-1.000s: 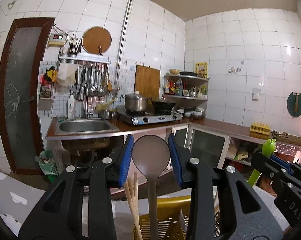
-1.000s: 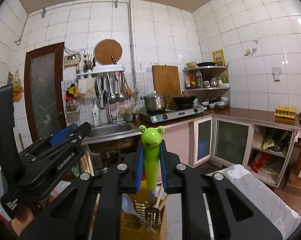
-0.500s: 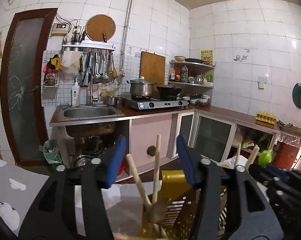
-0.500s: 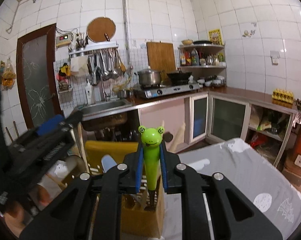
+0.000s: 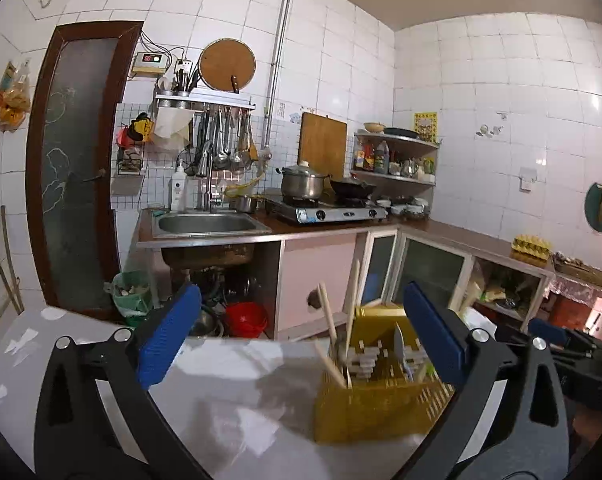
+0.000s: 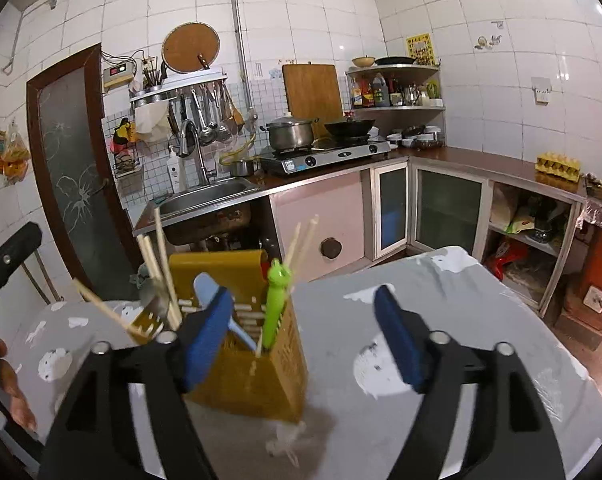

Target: Organize utensils

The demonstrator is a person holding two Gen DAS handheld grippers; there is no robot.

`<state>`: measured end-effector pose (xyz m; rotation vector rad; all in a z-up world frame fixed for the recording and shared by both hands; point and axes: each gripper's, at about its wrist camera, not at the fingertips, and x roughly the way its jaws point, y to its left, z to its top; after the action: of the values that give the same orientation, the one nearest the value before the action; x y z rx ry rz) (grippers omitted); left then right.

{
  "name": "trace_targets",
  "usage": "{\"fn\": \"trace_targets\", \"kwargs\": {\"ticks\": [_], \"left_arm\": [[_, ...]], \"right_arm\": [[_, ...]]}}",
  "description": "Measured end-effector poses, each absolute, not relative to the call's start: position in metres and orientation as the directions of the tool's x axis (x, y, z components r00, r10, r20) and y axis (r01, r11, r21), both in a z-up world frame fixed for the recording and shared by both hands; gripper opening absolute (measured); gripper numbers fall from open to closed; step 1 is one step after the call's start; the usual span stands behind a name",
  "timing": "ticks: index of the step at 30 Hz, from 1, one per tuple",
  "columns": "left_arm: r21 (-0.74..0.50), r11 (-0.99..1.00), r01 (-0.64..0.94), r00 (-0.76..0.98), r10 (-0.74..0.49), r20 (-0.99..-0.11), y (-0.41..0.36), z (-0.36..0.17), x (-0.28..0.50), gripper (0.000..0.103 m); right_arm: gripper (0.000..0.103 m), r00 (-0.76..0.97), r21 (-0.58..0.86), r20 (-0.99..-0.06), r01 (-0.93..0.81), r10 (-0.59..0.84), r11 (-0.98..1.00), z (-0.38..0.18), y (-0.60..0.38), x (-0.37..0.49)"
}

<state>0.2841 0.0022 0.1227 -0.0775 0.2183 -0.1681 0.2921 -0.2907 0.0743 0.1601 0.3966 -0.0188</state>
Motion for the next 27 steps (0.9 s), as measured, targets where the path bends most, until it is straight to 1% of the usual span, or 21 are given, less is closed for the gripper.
{"fn": "trace_targets", "kwargs": {"ticks": [1,3,6,8,10,16,23,25,27], "left_arm": [[-0.093,0.982,0.162,0.96,-0.179,-0.217,0.004,0.121,0.277,0.098],[-0.082,0.983,0.162,0.956,-0.177,-0.232,0.006,0.115,0.256,0.098],[-0.077,0.986,0.145,0.954,-0.16,-0.254,0.01,0.101,0.224,0.098],[-0.095,0.983,0.158,0.945,-0.178,-0.275,0.014,0.091,0.207,0.098],[-0.094,0.983,0.158,0.94,-0.179,-0.292,0.015,0.079,0.188,0.098],[-0.074,0.988,0.134,0.94,-0.15,-0.305,0.013,0.041,0.145,0.098],[-0.008,0.994,0.105,0.954,-0.103,-0.282,0.002,0.012,0.125,0.098],[-0.001,0.995,0.095,0.962,-0.092,-0.257,0.001,0.007,0.119,0.098],[0.003,0.996,0.092,0.964,-0.089,-0.251,0.0,0.005,0.118,0.098]], "right_arm": [[0.082,0.924,0.148,-0.383,0.048,0.013,0.988,0.074,-0.291,0.285],[0.09,0.926,0.135,-0.377,0.047,0.007,0.99,0.071,-0.289,0.263],[0.096,0.929,0.121,-0.371,0.039,0.009,0.992,0.063,-0.284,0.232],[0.099,0.93,0.117,-0.367,0.035,0.011,0.993,0.056,-0.28,0.211],[0.099,0.932,0.113,-0.362,0.031,0.012,0.993,0.051,-0.275,0.194],[0.099,0.934,0.058,-0.356,0.01,0.012,0.998,0.026,-0.256,0.142],[0.099,0.95,0.02,-0.312,0.031,-0.023,0.999,0.006,-0.252,0.111],[0.099,0.952,0.031,-0.306,0.039,-0.028,0.999,0.001,-0.253,0.104],[0.099,0.959,0.046,-0.284,0.036,-0.022,0.998,-0.002,-0.256,0.097]]}}
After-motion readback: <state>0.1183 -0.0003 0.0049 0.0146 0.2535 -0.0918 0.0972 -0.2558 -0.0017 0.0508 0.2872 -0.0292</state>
